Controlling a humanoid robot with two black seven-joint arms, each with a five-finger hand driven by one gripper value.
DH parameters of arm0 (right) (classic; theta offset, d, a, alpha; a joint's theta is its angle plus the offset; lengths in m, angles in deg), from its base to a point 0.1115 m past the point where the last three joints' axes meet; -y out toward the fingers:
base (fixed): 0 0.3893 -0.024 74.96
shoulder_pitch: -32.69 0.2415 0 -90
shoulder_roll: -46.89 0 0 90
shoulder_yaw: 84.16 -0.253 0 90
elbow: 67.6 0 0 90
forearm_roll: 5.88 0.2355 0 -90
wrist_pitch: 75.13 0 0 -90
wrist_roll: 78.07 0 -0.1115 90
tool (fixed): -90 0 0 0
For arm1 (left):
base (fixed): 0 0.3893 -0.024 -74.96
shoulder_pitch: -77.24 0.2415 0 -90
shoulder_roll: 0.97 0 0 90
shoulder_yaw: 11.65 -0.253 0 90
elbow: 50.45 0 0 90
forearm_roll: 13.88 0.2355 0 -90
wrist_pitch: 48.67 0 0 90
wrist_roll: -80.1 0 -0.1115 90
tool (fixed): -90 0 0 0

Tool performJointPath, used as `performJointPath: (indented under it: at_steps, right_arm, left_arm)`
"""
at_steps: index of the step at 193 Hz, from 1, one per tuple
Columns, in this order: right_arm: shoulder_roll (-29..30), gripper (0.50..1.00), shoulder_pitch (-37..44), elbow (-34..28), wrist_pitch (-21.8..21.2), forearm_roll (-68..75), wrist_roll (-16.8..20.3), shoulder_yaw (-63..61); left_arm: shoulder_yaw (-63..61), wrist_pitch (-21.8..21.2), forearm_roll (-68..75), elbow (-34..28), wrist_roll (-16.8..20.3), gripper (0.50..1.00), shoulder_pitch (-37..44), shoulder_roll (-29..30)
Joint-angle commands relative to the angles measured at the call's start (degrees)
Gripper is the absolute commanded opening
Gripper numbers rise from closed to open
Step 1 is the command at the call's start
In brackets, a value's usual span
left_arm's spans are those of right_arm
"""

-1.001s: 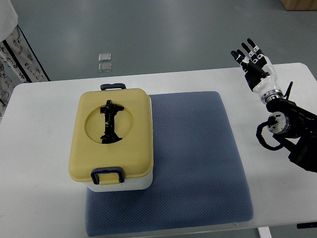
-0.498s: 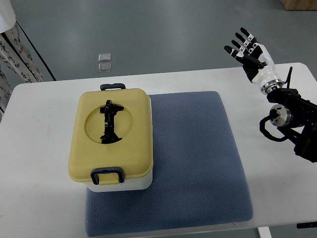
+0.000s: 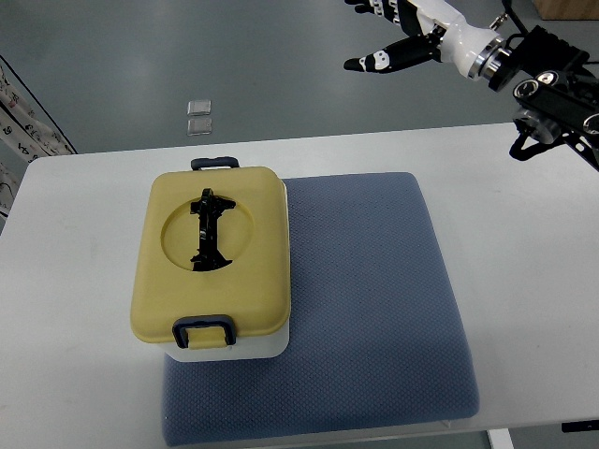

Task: Open white storage box with right hand
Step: 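Swing the right hand over the box and lower it onto the black lid handle, then close the right hand fingers around the black handle on the yellow lid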

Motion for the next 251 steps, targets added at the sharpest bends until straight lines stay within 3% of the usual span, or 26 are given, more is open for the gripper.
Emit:
performJointPath:
  at_steps: [1, 39, 89, 132, 168, 216, 251]
  right_arm:
    - [0.95, 0.926, 5.04, -4.07, -0.79, -5.80, -0.12, 2.40]
    - [5.96, 0.919, 12.51, -5.75, -2.46, -15.21, -0.12, 6.09]
    - [12.91, 0.919, 17.87, -8.29, -9.13, -29.01, -0.12, 10.57]
    - [16.16, 0.919, 19.55, -8.56, -9.66, -40.52, -0.12, 14.26]
    - [15.54, 0.917, 19.55, -9.00, -9.75, -43.87, -0.12, 14.97]
    - [13.17, 0.913, 19.37, -15.68, -10.63, -43.78, -0.12, 14.35]
    - [13.87, 0.897, 19.02, -16.82, -8.52, -43.60, -0.12, 14.18]
  left_arm:
    - [0.00, 0.01, 0.00, -0.03, -0.02, 1.000, 0.00, 0.00]
    - [0.00, -0.08, 0.00, -0.03, -0.02, 1.000, 0.00, 0.00]
    - [0.00, 0.01, 0.00, -0.03, -0.02, 1.000, 0.00, 0.00]
    - [0.00, 0.01, 0.00, -0.03, -0.02, 1.000, 0.00, 0.00]
    - [0.00, -0.08, 0.00, -0.03, 0.07, 1.000, 0.00, 0.00]
    - [0.00, -0.08, 0.00, -0.03, -0.02, 1.000, 0.00, 0.00]
    - [0.00, 0.01, 0.00, -0.03, -0.02, 1.000, 0.00, 0.00]
